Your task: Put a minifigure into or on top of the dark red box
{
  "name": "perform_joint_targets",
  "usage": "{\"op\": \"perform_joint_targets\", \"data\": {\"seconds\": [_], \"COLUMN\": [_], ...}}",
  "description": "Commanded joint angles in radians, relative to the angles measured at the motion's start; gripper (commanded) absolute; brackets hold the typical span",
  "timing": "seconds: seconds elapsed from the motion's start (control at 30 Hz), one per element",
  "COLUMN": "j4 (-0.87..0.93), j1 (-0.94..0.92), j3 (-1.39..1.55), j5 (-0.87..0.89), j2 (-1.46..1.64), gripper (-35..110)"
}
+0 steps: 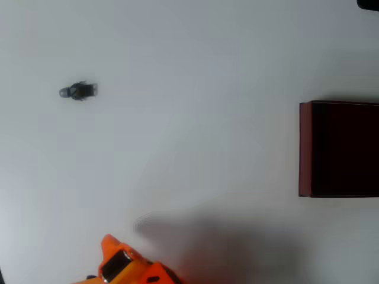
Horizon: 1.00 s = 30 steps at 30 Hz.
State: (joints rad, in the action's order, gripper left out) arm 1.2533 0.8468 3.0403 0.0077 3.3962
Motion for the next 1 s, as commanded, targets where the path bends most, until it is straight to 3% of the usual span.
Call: {"op": "perform_joint_targets", "data": {"seconds": [0.0,0.27,0.33,0.47,0.6,0.87,0.97], "j4": [-0.014,-0.015,-0.006,0.005,-0.112,-0.115,-0.199], "j1": [0.009,-0.008,-0.067,-0.074,0.061,0.029,0.032], "j3": [0.011,0.011,0.012,0.048,0.026,-0.19,-0.187], "j5": [-0.008,0.066,0.186,0.611,0.436,0.583,0.657], "j2": [0.015,0.015,0.015,0.015,0.015,0.006,-0.081], "gripper": [0,0,0,1,5,15,17]}}
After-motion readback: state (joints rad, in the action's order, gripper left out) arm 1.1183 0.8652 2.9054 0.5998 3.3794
